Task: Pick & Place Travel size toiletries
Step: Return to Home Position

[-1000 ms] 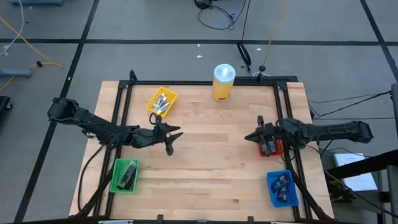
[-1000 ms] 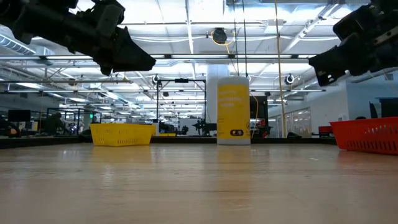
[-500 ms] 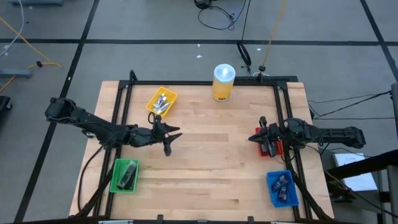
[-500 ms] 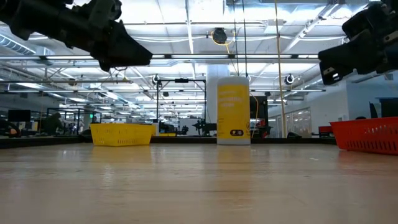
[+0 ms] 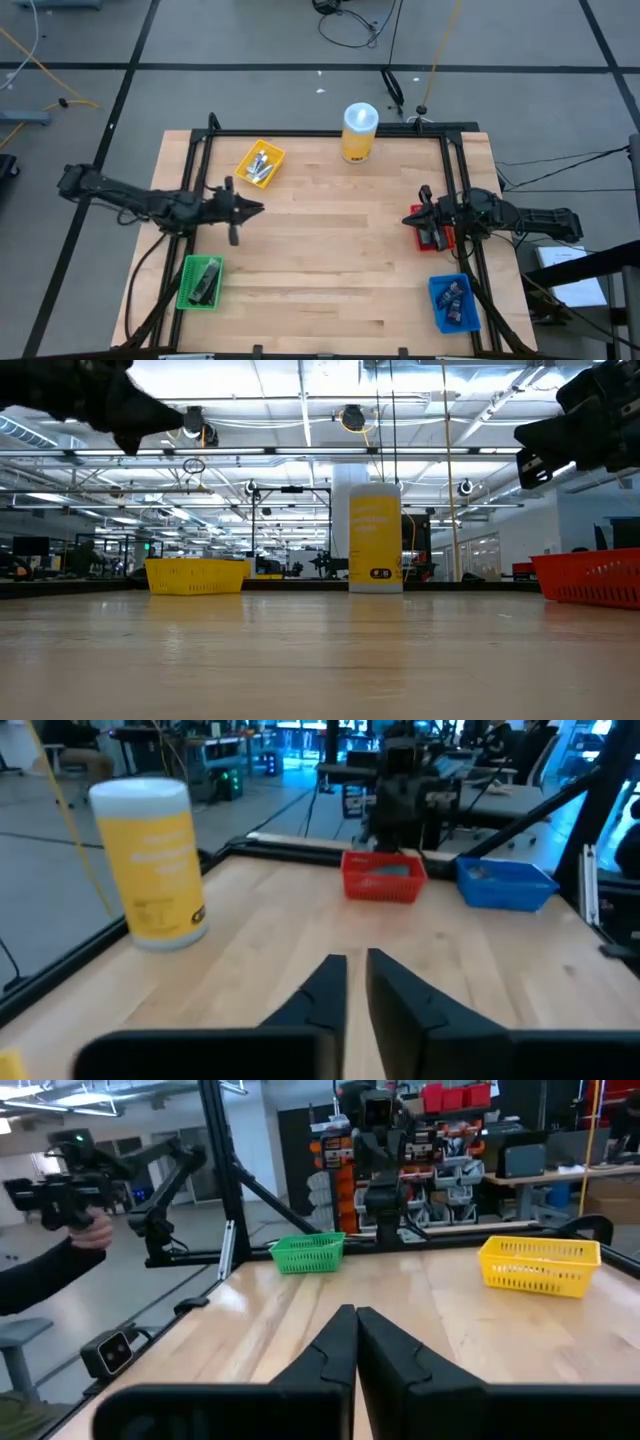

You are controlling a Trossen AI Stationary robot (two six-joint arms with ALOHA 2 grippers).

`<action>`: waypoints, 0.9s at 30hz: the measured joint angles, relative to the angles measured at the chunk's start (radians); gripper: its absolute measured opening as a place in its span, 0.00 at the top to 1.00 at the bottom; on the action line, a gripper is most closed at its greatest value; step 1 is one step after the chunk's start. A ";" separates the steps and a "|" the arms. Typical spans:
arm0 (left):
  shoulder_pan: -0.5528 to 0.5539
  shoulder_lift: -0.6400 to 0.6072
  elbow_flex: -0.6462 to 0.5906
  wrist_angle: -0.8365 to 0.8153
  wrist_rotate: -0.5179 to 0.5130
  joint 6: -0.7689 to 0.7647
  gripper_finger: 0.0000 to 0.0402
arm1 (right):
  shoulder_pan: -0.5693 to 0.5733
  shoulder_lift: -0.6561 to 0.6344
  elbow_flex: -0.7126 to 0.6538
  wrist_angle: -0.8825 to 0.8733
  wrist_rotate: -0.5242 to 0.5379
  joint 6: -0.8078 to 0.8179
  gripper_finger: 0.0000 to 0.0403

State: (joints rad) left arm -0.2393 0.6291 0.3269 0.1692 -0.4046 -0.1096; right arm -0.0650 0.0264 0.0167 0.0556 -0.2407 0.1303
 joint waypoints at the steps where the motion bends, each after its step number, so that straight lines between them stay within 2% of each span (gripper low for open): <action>1: 0.005 -0.046 -0.017 -0.028 0.007 -0.002 0.91 | 0.000 0.000 0.000 0.006 -0.001 0.004 1.00; 5: 0.021 -0.211 -0.081 -0.093 0.013 -0.004 0.99 | 0.000 0.000 0.000 0.008 -0.063 0.007 1.00; 11: 0.022 -0.420 -0.152 -0.189 0.015 -0.004 0.97 | 0.000 0.000 -0.001 0.008 -0.080 0.008 1.00; 14: 0.019 -0.502 -0.165 -0.243 0.020 -0.002 0.99 | 0.000 0.000 -0.001 0.008 -0.079 0.008 1.00; 18: 0.010 -0.607 -0.167 -0.318 0.066 0.017 0.99 | 0.000 0.000 -0.001 0.008 -0.078 0.015 1.00; 27: -0.005 -0.623 -0.161 -0.383 0.086 0.042 0.98 | 0.000 0.001 -0.002 0.015 -0.077 0.015 1.00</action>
State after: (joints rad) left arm -0.2447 0.0059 0.1661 -0.2142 -0.3191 -0.0680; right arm -0.0650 0.0273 0.0151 0.0707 -0.3176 0.1455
